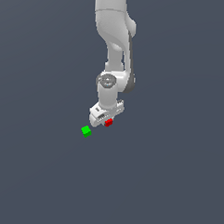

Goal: Stack the red cube on top of the green cube.

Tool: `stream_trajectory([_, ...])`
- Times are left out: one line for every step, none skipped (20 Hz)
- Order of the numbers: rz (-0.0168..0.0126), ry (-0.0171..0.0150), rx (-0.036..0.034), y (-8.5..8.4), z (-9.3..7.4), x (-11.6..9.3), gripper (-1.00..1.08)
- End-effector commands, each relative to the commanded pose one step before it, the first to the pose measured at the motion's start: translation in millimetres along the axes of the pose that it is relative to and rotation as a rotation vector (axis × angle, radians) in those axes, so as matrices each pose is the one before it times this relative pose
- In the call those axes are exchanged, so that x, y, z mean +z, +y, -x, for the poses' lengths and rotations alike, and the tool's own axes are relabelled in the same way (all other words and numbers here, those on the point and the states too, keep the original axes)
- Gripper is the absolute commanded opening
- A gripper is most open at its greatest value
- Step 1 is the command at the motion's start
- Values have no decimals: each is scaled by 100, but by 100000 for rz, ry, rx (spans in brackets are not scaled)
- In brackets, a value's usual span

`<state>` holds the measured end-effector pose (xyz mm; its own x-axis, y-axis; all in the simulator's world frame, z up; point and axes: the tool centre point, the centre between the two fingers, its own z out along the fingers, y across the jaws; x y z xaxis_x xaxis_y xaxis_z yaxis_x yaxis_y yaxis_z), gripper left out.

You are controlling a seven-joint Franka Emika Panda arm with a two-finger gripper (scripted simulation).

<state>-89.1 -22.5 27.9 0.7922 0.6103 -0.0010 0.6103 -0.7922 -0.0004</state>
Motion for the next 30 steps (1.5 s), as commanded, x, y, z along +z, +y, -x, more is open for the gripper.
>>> stream_trajectory([95, 99, 1, 21, -14, -826, -100])
stream_trajectory([0, 0, 0, -8, 12, -425, -100])
stream_trajectory([0, 0, 0, -9, 14, -477, -100])
stream_trajectory([0, 0, 0, -10, 14, -531, -100])
stream_trajectory([9, -34, -60, -34, -9, -576, -100])
stream_trajectory([0, 0, 0, -9, 11, -641, -100])
stream_trajectory([0, 0, 0, -7, 7, -692, -100])
stream_trajectory([0, 0, 0, -4, 2, -685, -100])
stream_trajectory([0, 0, 0, -2, -3, -642, -100])
stream_trajectory([0, 0, 0, -1, -5, -597, -100])
stream_trajectory([0, 0, 0, 0, -6, -550, -100])
stream_trajectory([0, 0, 0, 0, -6, -500, -100])
stream_trajectory([-58, 26, -27, -5, -13, -440, -100])
stream_trajectory([0, 0, 0, 0, -7, -397, -100])
stream_trajectory([0, 0, 0, 2, -8, -345, -100])
stream_trajectory([0, 0, 0, 3, -10, -291, -100])
stream_trajectory([0, 0, 0, 5, -11, -238, -100])
stream_trajectory([0, 0, 0, 7, -13, -184, -100])
stream_trajectory([0, 0, 0, 10, -15, -129, -100])
stream_trajectory([0, 0, 0, 13, -17, -74, -100])
stream_trajectory([0, 0, 0, 16, -19, -19, -100])
stream_trajectory([0, 0, 0, 16, -19, 29, -100])
stream_trajectory([0, 0, 0, 6, -6, 19, -100])
stream_trajectory([0, 0, 0, -7, 11, 39, -100])
stream_trajectory([0, 0, 0, 32, 5, 15, -100])
stream_trajectory([0, 0, 0, 95, 15, 44, -100])
stream_trajectory([0, 0, 0, 158, 24, 73, -100])
stream_trajectory([0, 0, 0, 220, 34, 102, -100])
stream_trajectory([0, 0, 0, 283, 43, 131, -100])
stream_trajectory([0, 0, 0, 344, 52, 159, -100])
